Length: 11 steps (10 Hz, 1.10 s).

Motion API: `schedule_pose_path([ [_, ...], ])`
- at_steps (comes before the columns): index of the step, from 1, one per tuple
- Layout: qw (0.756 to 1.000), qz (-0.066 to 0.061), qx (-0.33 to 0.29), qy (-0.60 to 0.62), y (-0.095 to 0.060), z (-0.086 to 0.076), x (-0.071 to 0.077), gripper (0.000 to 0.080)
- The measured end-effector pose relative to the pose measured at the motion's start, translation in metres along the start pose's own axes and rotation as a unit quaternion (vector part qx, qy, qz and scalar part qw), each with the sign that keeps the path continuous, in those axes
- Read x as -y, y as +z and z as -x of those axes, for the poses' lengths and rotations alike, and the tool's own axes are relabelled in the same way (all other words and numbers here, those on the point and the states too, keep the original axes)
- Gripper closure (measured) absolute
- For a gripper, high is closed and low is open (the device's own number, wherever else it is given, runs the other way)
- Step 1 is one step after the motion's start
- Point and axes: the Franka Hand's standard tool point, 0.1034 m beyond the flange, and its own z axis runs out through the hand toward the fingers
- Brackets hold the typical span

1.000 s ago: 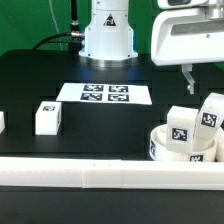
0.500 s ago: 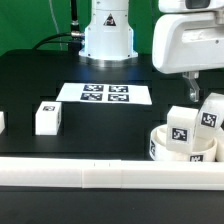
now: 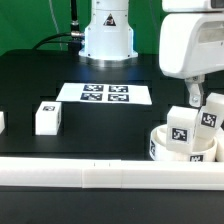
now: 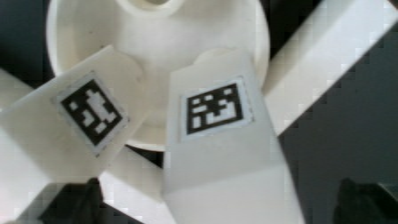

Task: Assemble stool

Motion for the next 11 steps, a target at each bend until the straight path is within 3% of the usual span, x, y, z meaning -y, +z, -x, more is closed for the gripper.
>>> schedule_pose_path([
  [3, 0.999, 0.003, 0.003, -0.04, 0.0029, 0.0027, -0.0006, 0.015],
  [4, 0.999, 0.003, 0.004, -0.04, 0.0042, 0.0041, -0.0001, 0.0264],
  [5, 0.999, 0.003, 0.004, -0.04, 0.0041, 0.0043, -0.0007, 0.0264],
  [6, 0.999, 0.003, 0.004, -0.039, 0.004, 0.0043, -0.0008, 0.0445],
  [9, 1.0, 0.003, 0.004, -0.019, 0.004, 0.0044, -0.0009, 0.0463],
  [11, 0.996, 0.001, 0.002, 0.092, 0.0042, 0.0045, -0.0007, 0.0463],
])
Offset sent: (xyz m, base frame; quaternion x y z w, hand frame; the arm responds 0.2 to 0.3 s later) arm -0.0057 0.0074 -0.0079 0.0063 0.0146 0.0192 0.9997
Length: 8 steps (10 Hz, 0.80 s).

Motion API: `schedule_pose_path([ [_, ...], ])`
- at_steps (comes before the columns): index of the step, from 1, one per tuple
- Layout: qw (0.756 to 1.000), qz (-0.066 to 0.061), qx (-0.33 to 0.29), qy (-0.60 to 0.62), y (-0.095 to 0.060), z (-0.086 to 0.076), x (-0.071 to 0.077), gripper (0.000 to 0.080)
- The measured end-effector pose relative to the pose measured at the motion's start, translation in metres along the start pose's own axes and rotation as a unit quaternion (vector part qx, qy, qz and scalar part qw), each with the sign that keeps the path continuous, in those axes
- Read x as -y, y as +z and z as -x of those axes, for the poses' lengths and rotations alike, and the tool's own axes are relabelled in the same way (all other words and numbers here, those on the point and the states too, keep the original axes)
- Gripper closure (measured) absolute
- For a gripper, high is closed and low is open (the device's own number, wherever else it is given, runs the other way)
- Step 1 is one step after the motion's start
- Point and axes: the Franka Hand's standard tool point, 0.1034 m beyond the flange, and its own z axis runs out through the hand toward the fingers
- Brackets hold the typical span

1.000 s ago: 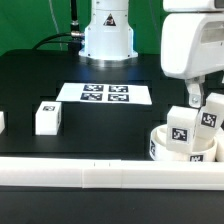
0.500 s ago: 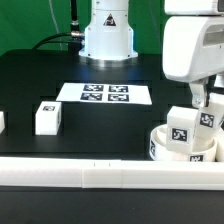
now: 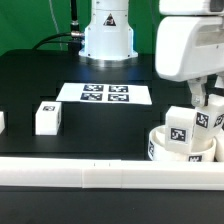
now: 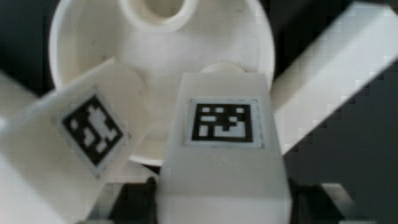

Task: Assemble stool

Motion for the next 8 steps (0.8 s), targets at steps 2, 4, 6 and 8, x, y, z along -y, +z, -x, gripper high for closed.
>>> schedule_pose_path([
  [2, 0.991, 0.001, -0.004, 0.135, 0.0002, -0.0015, 0.0027, 0.0463],
  [4, 0.975, 0.002, -0.005, 0.222, 0.0004, -0.0016, 0.0037, 0.0463],
  [6, 0.963, 0.001, -0.005, 0.27, 0.0004, -0.0012, 0.0025, 0.0463],
  [8, 0.947, 0.002, -0.005, 0.322, 0.0004, -0.0005, 0.0012, 0.0462],
])
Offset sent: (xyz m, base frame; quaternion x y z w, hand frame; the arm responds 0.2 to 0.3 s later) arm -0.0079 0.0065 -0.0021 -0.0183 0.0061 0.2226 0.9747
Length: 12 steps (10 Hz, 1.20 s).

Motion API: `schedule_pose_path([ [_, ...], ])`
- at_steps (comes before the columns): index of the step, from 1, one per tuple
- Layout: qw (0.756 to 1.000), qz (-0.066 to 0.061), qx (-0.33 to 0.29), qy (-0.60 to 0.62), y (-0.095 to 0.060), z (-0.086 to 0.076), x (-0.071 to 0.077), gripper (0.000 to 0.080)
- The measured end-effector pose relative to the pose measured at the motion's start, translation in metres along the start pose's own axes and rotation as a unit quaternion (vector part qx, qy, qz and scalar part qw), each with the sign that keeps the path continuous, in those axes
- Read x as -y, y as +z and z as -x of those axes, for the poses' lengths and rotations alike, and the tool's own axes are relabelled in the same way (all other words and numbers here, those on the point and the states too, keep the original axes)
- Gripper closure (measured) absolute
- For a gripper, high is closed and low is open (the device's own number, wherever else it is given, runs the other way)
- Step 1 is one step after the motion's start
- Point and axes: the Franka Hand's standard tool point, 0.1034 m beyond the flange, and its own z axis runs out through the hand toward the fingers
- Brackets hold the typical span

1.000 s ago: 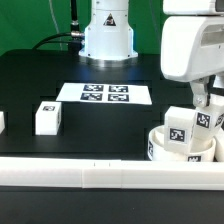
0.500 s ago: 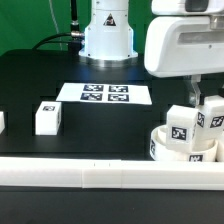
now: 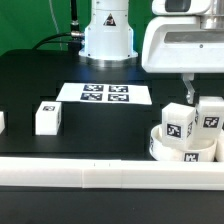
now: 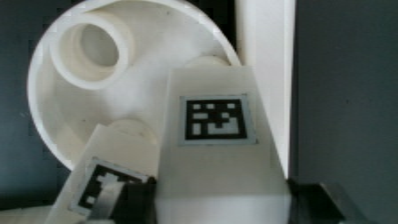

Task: Assemble stool

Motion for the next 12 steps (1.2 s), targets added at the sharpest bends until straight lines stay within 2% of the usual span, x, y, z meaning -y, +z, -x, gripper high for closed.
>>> schedule_pose_path([
  [1, 0.999, 0.0, 0.0, 0.048, 0.0002, 0.0001, -0.0008, 0.0462],
  [2, 0.993, -0.006, 0.002, 0.122, 0.0011, 0.0016, -0.002, 0.0462],
  [3, 0.976, -0.015, -0.004, 0.219, 0.002, 0.0039, -0.0014, 0.0463],
  [5, 0.937, -0.013, -0.014, 0.348, 0.0016, 0.0064, -0.0008, 0.0462],
  [9, 0.891, -0.021, -0.007, 0.454, 0.0018, 0.0066, -0.0022, 0.0462],
  [10, 0.867, -0.027, -0.003, 0.498, 0.002, 0.0066, -0.0032, 0.0462],
  [11, 0.829, -0.041, 0.0, 0.558, 0.002, 0.0064, -0.0063, 0.0462],
  [12, 0.793, -0.046, 0.008, 0.608, 0.0014, 0.0082, -0.0051, 0.0462],
])
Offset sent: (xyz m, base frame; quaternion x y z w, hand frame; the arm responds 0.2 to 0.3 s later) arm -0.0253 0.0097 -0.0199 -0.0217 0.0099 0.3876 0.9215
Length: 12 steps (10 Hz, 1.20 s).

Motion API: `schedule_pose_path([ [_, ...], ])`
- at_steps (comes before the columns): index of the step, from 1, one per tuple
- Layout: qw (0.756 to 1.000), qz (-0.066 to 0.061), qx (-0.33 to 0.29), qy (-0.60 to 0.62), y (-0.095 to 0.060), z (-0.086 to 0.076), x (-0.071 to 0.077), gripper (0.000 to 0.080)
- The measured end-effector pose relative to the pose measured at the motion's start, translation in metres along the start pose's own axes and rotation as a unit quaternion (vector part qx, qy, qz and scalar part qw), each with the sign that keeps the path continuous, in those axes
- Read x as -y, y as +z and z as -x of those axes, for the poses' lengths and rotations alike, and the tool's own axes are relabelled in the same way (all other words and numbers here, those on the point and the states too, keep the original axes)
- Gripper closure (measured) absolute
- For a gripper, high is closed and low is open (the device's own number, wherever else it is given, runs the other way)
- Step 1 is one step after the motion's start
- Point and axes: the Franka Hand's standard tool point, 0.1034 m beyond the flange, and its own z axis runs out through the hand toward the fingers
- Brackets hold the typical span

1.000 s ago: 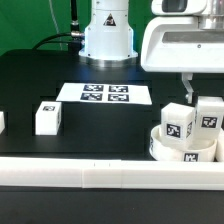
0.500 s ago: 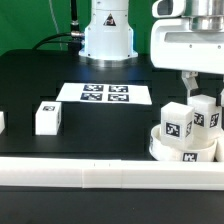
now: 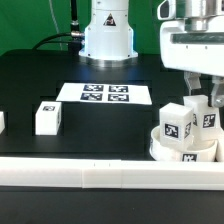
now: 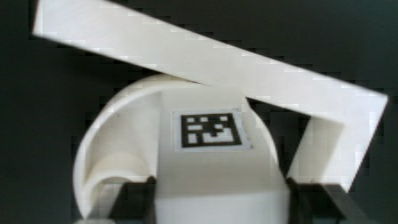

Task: Assemble stool

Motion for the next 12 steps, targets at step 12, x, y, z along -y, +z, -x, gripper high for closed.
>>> schedule_pose_path([
  [12, 0.996, 0.006, 0.015, -0.092, -0.014, 0.016, 0.002, 0.015],
])
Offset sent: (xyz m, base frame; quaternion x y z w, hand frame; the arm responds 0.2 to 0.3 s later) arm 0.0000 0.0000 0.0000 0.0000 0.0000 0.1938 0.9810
